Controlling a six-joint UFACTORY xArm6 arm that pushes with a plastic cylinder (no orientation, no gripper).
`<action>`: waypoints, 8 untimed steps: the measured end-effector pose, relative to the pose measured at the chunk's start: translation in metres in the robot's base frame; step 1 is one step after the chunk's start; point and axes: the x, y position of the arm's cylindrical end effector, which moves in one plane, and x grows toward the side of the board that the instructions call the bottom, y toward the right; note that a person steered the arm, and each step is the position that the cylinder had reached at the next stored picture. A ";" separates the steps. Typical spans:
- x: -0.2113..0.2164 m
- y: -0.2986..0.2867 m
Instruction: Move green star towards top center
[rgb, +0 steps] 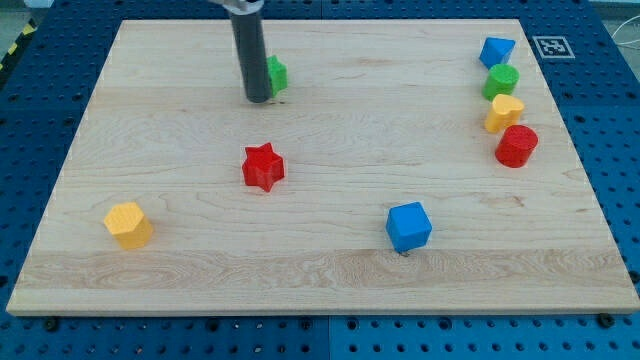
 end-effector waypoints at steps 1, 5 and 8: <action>-0.021 0.001; -0.067 0.011; -0.070 0.080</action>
